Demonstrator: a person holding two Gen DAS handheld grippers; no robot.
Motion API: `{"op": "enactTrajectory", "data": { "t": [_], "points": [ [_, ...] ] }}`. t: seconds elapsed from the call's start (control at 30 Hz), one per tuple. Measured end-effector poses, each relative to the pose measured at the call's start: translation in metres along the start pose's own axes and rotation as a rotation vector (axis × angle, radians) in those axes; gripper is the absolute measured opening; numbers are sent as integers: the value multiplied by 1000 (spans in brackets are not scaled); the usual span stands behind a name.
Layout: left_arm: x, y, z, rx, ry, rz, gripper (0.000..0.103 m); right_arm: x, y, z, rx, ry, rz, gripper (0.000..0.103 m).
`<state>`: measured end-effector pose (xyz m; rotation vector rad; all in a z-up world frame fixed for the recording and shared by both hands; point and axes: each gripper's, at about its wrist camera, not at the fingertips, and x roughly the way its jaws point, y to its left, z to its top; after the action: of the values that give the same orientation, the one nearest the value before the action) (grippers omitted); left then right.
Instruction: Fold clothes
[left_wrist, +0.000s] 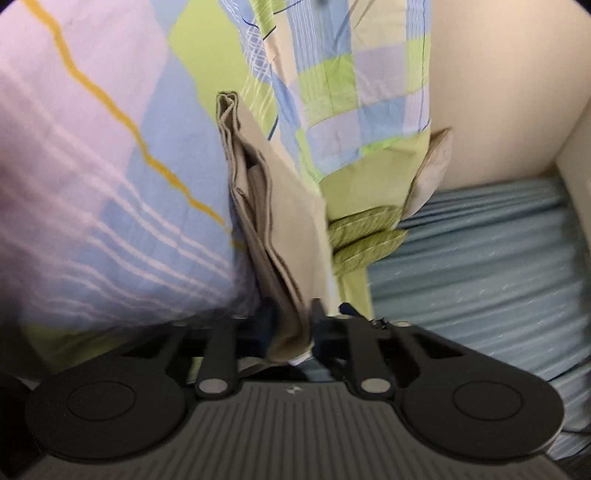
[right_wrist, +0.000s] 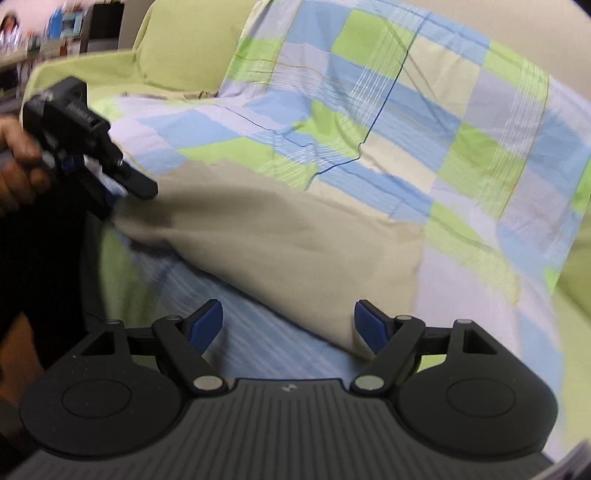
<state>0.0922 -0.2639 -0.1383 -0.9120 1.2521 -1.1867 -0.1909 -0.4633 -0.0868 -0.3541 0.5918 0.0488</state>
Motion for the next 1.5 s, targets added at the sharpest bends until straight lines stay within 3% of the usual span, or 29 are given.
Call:
{"op": "enactTrajectory", "data": {
  "t": [0.13,0.17,0.2,0.23,0.3,0.4,0.5,0.6,0.7,0.77,0.8,0.9,1.0,1.1,1.2,1.23,1.33,1.5],
  "points": [
    [1,-8,6,44,-16,-30,1,7,9,-5,-246,32,-84,72],
    [0,-10,8,53,-18,-35,1,10,11,-6,-293,33,-102,67],
    [-1,-12,10,61,-20,-39,1,13,11,-7,-328,31,-123,49],
    [-2,-15,13,70,-24,-39,1,15,10,-7,-342,29,-128,41],
    [-4,-16,19,81,-26,-37,0,20,11,-8,-367,31,-132,41],
    [-5,-25,35,122,-26,-26,0,29,15,-8,-407,22,-113,8],
    [-15,-47,53,200,-14,-9,0,26,15,4,-345,2,-119,8],
    [-33,-61,56,258,9,54,0,19,27,11,-342,-26,-121,8],
    [-42,-46,49,243,65,172,0,21,51,10,-326,-34,-75,9],
    [-44,-36,40,234,101,259,0,28,57,4,-299,-6,-59,16],
    [-46,-34,37,240,111,281,1,27,57,3,-265,-2,-42,20],
    [-61,-43,32,288,105,292,1,12,45,6,-136,-23,22,21],
    [-71,-63,44,372,82,305,1,-10,11,7,109,-85,105,26],
    [-70,-73,61,411,54,317,13,-21,-30,3,348,-161,143,34],
    [-57,-73,82,436,33,351,43,-12,-71,0,559,-205,163,44],
    [-50,-70,88,436,42,360,44,-2,-83,-1,609,-199,177,51],
    [-25,-60,105,428,100,387,45,32,-117,-3,741,-153,214,52],
    [6,-48,121,420,208,405,45,81,-132,2,737,25,272,52]
  ]
}}
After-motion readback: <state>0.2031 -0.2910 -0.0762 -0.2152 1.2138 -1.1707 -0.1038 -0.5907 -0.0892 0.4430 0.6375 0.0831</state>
